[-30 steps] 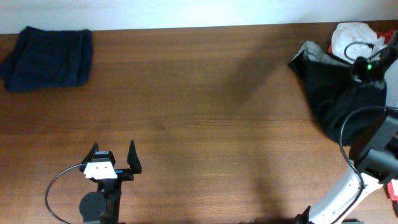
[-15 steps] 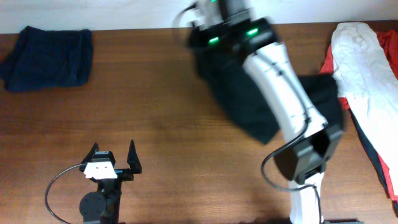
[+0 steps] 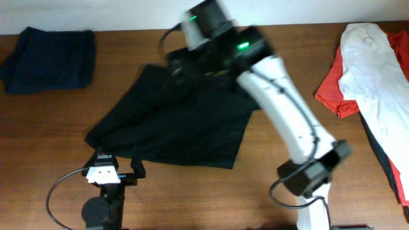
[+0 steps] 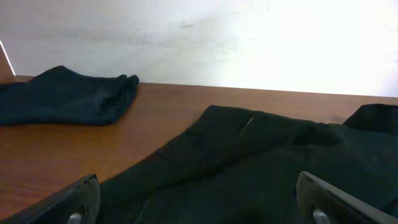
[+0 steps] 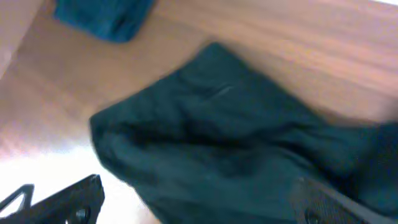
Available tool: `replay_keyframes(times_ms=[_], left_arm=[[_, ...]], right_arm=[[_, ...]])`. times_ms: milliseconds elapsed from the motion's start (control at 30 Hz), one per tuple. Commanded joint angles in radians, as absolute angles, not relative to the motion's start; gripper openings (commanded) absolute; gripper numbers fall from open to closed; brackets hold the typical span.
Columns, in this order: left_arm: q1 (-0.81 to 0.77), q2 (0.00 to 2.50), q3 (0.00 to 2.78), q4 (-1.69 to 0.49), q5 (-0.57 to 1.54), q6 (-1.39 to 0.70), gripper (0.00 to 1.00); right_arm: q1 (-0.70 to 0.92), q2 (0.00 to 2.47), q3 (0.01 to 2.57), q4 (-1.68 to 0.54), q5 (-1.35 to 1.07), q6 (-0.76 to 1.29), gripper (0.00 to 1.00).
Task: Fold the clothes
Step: 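Drag the black shorts with the right gripper to the table center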
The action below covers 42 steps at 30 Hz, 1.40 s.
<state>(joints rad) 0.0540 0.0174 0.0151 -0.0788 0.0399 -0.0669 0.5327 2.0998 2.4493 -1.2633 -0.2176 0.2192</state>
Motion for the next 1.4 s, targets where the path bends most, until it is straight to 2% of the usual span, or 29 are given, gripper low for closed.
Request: replay_keyframes(times_ms=[0,167,367,467,533,700,733,900,1033,1200,1300,1367], left_arm=[[0.061,0.013,0.009,-0.08,0.036,-0.051,0.99],[0.061,0.013,0.009,-0.08,0.036,-0.052,0.99],[0.061,0.013,0.009,-0.08,0.036,-0.051,0.99],[0.061,0.013,0.009,-0.08,0.036,-0.052,0.99],[0.061,0.013,0.009,-0.08,0.036,-0.051,0.99],[0.061,0.013,0.009,-0.076,0.085,-0.052,0.99],[0.061,0.013,0.009,-0.076,0.086,-0.052,0.99],[0.061,0.013,0.009,-0.076,0.086,-0.052,0.99],[0.061,0.013,0.009,-0.076,0.086,-0.052,0.99],[0.061,0.013,0.009,-0.076,0.085,-0.052,0.99],[0.061,0.013,0.009,-0.076,0.086,-0.052,0.99],[0.061,0.013,0.009,-0.076,0.086,-0.052,0.99]], right_arm=[[0.443,1.995,2.492,-1.405,-0.208,0.222,0.99],[0.35,1.988,2.491,-1.684,-0.092,0.365,0.99],[0.407,1.875,2.434,-1.699,-0.058,0.395,0.99],[0.449,1.77,2.252,-1.699,0.1,0.52,0.99],[0.461,1.703,2.022,-1.686,0.128,0.636,0.99],[0.545,1.673,1.53,-1.429,-0.023,0.633,0.99],[0.58,1.673,1.414,-1.324,-0.07,0.633,0.99],[0.614,1.674,1.122,-0.937,-0.205,0.637,0.99],[0.614,1.676,1.007,-0.781,-0.213,0.643,0.99],[0.601,1.692,0.946,-0.738,-0.177,0.698,1.0],[0.601,1.692,0.939,-0.696,-0.177,0.72,0.86],[0.602,1.695,0.939,-0.685,-0.177,0.739,0.84]])
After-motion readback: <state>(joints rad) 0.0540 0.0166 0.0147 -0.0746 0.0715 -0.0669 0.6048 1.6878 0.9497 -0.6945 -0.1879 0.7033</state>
